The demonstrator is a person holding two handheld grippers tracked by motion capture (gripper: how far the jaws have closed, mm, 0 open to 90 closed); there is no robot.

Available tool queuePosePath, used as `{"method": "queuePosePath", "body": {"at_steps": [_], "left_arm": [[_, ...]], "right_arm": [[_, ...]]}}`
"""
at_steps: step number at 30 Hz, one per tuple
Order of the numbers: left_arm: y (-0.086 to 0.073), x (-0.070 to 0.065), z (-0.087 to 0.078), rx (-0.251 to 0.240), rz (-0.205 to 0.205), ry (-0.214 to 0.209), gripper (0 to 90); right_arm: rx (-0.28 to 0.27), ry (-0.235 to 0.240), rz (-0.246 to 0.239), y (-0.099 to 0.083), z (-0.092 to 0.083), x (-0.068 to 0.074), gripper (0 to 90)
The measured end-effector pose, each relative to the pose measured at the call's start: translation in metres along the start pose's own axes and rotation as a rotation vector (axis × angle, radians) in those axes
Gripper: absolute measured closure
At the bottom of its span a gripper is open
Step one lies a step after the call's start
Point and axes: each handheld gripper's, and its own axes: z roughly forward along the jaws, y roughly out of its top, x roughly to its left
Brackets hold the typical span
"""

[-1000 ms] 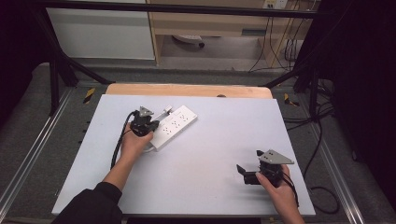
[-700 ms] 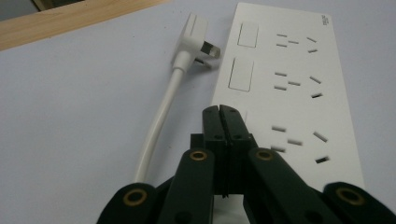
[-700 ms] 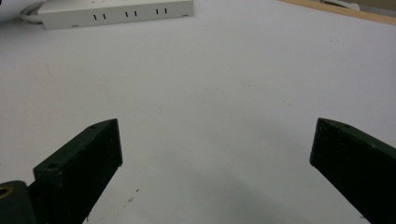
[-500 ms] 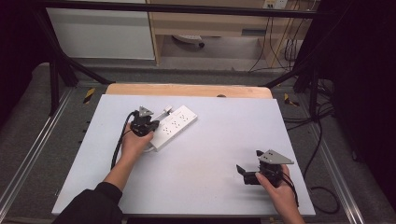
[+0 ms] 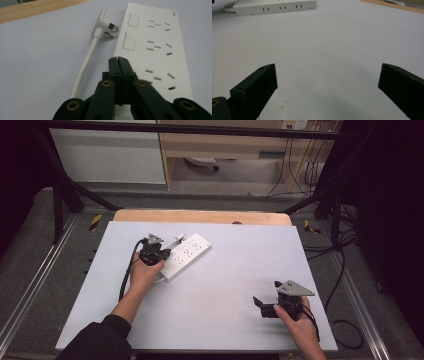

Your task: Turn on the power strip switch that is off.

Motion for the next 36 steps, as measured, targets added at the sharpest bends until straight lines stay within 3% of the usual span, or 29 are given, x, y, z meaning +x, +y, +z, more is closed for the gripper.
{"method": "queuePosePath", "body": {"at_steps": [17,27,32,36], "left_arm": [[0.011,-0.004,-0.001,-0.033,0.006,0.003,89.9],[0.012,-0.004,0.0,-0.042,-0.003,0.007,79.1],[0.014,-0.005,-0.001,-0.058,0.014,0.006,75.6],[0.016,-0.006,-0.001,-0.075,0.013,0.009,67.4]], "right_arm": [[-0.001,-0.001,-0.001,0.0,0.0,-0.001,2.7],[-0.002,0.0,-0.002,0.0,0.0,-0.001,2.7],[-0.002,0.0,0.0,0.0,0.0,-0.001,2.7],[-0.002,0.0,-0.002,0.0,0.0,-0.001,2.7]]}}
